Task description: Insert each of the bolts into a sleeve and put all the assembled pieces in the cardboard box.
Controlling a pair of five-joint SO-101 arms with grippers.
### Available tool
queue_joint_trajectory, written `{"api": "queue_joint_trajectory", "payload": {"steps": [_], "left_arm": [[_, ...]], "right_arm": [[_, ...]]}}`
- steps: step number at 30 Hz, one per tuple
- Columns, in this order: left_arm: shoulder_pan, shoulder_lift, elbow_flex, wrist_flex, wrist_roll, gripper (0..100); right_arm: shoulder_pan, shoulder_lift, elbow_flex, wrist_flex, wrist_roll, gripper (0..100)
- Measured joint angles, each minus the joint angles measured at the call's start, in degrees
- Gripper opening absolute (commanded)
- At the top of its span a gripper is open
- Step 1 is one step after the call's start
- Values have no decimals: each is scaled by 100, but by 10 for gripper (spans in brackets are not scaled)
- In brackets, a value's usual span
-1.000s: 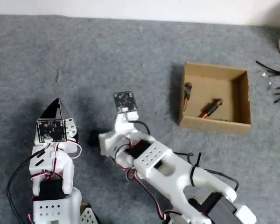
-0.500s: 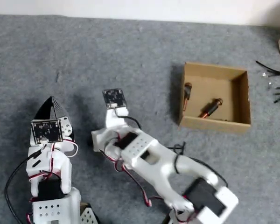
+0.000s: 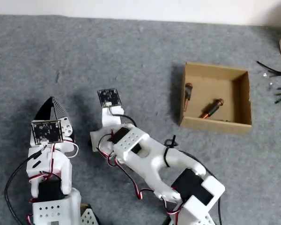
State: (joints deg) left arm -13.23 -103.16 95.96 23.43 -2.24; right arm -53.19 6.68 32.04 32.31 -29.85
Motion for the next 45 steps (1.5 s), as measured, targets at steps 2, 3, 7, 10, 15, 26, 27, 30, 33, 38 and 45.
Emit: {"api": "queue_joint_trajectory", "payload": {"steps": [2, 3, 7, 10, 15, 26, 27, 30, 33, 38, 45], "left_arm": [[0, 0, 0, 0, 0, 7], [0, 0, 0, 0, 0, 7], [0, 0, 0, 0, 0, 7], [0, 0, 0, 0, 0, 7], [0, 0, 0, 0, 0, 7], [0, 0, 0, 0, 0, 7], [0, 0, 0, 0, 0, 7], [0, 0, 0, 0, 0, 7], [0, 0, 0, 0, 0, 7], [0, 0, 0, 0, 0, 7], [0, 0, 0, 0, 0, 7]], "right_arm": [[0, 0, 0, 70, 0, 190], [0, 0, 0, 88, 0, 190], [0, 0, 0, 88, 0, 190], [0, 0, 0, 88, 0, 190], [0, 9, 0, 88, 0, 190], [149, 9, 0, 123, 0, 190], [149, 9, 0, 123, 0, 190], [149, 9, 0, 123, 0, 190], [149, 237, 0, 123, 0, 190], [158, 721, -563, 554, 0, 190], [158, 1046, -1134, 1011, 0, 190]]}}
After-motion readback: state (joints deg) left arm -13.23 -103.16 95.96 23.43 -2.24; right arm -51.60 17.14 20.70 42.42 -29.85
